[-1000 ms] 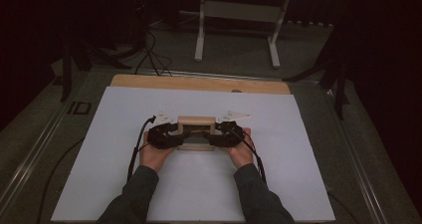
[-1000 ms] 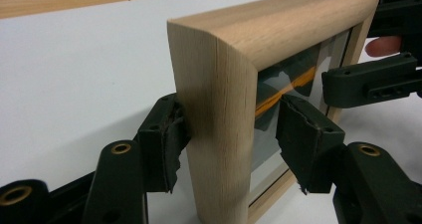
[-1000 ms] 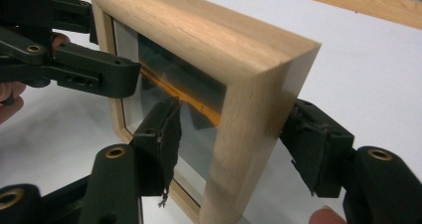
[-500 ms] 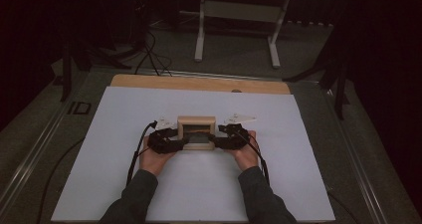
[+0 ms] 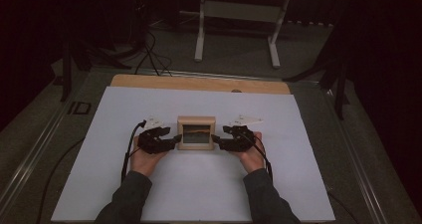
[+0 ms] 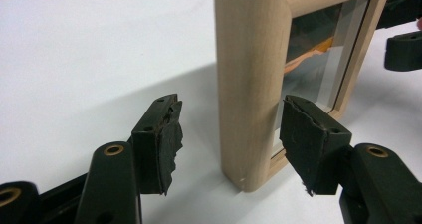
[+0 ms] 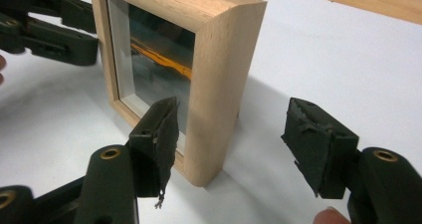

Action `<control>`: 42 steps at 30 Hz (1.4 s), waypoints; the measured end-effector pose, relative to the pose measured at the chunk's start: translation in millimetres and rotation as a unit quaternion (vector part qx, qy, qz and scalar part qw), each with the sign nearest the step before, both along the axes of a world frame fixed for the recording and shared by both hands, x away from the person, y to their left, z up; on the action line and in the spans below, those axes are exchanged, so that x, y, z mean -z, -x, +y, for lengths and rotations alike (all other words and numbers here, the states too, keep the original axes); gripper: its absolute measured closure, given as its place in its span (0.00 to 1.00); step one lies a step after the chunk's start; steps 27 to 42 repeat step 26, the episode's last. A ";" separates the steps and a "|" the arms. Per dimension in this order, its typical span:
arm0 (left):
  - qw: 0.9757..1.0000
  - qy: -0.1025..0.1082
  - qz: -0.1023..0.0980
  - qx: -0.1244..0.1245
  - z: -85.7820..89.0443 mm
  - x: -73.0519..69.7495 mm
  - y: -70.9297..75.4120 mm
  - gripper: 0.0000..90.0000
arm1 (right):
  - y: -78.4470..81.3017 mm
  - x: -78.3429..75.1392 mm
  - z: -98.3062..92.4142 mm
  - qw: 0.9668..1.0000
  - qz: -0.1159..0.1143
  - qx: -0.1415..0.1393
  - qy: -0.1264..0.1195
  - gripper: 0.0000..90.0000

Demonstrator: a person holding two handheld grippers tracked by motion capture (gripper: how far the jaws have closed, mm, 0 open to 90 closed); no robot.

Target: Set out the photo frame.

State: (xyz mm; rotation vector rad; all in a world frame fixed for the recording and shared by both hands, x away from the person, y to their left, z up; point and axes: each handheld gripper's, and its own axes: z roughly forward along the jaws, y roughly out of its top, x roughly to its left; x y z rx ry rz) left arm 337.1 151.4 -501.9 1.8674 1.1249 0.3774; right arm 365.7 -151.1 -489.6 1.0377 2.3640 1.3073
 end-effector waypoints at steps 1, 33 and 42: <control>1.000 0.002 -0.002 -0.003 2.2 -1.5 1.3 0.46 | 0.6 -1.0 -1.3 1.000 -0.002 0.000 0.001 0.42; 0.997 0.000 -0.037 -0.070 72.8 -26.1 50.8 0.46 | 27.7 -17.9 -59.0 1.000 -0.009 0.021 -0.010 0.35; 0.997 0.000 -0.037 -0.070 72.8 -26.1 50.8 0.46 | 27.7 -17.9 -59.0 1.000 -0.009 0.021 -0.010 0.35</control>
